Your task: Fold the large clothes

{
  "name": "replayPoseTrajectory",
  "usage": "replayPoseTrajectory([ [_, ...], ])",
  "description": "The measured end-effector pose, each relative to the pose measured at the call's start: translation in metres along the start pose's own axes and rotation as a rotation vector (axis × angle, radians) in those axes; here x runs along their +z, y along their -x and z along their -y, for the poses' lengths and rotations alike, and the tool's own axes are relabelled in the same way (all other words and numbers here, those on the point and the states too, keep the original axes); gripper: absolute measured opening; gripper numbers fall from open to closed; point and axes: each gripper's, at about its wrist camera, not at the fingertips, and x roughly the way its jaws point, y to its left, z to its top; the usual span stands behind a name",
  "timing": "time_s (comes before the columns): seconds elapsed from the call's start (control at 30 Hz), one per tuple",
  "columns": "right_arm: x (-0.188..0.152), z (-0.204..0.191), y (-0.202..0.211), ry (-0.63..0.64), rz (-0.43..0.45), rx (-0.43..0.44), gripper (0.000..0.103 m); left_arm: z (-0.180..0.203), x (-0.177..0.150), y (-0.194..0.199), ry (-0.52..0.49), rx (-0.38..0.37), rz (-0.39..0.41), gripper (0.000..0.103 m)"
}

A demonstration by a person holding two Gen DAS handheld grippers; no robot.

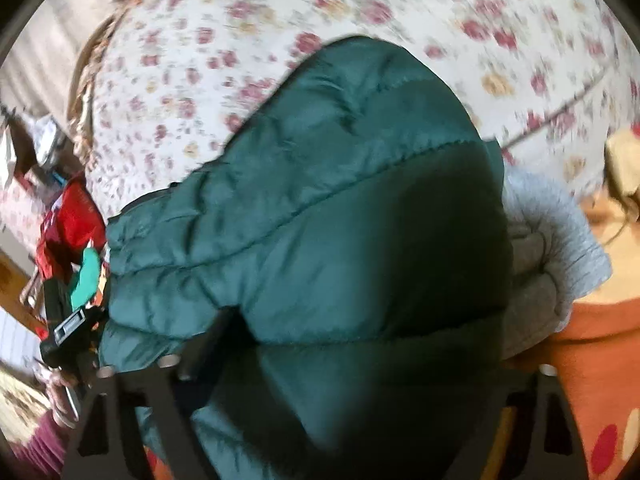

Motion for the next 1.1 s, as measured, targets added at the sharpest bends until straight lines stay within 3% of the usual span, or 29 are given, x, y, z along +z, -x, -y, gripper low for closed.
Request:
replayPoseTrajectory([
  [0.13, 0.001, -0.01, 0.02, 0.019, 0.027, 0.014, 0.052, 0.009, -0.005, 0.02, -0.056, 0.021, 0.034, 0.058],
  [0.23, 0.002, -0.017, 0.035, 0.015, 0.043, 0.041, 0.046, 0.014, -0.005, 0.035, -0.051, 0.004, 0.043, 0.045],
  [0.33, 0.0, -0.032, 0.05, 0.037, 0.057, 0.059, 0.044, 0.021, -0.009, 0.053, -0.075, -0.006, 0.052, 0.039],
  [0.6, -0.026, -0.06, 0.098, 0.055, 0.051, 0.112, 0.043, 0.028, -0.045, 0.112, -0.157, -0.04, 0.039, 0.034],
  [0.9, -0.099, -0.072, 0.151, 0.018, -0.015, 0.167, 0.043, 0.027, -0.108, 0.184, -0.23, -0.034, 0.014, 0.033],
  [1.0, -0.121, -0.065, 0.157, -0.015, -0.035, 0.14, 0.045, 0.025, -0.126, 0.187, -0.247, 0.009, 0.007, 0.035],
  [1.1, -0.132, -0.053, 0.146, -0.045, -0.078, 0.037, 0.058, 0.019, -0.141, 0.174, -0.267, 0.093, 0.0, 0.048],
])
